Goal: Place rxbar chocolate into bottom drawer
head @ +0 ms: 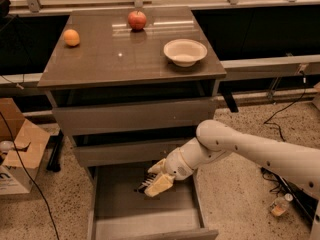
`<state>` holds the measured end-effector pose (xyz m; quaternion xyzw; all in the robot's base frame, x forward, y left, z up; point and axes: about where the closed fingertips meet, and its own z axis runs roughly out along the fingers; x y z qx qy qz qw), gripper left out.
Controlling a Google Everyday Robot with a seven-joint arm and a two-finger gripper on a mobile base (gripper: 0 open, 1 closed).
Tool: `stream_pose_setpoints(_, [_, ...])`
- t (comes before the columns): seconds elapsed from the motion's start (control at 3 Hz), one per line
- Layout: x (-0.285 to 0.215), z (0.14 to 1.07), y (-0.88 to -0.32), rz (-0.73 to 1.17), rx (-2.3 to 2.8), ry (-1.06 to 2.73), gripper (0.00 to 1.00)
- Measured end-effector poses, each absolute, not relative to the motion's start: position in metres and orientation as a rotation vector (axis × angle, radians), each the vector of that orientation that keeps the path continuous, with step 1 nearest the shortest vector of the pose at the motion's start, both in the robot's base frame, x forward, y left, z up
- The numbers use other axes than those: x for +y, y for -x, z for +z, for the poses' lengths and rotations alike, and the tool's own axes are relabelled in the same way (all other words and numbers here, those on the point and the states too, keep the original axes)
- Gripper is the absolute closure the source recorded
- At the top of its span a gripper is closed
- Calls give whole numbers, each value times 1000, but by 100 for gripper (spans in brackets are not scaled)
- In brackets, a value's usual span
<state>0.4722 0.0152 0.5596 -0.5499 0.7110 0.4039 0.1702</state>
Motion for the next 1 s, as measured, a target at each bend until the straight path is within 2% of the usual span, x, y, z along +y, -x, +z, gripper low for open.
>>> stream_pose_setpoints(0.33, [16,561,-472,1145,2020,1563,100])
stream_pose_setpoints(1.0, [25,460,-488,1125,2149,1449,100])
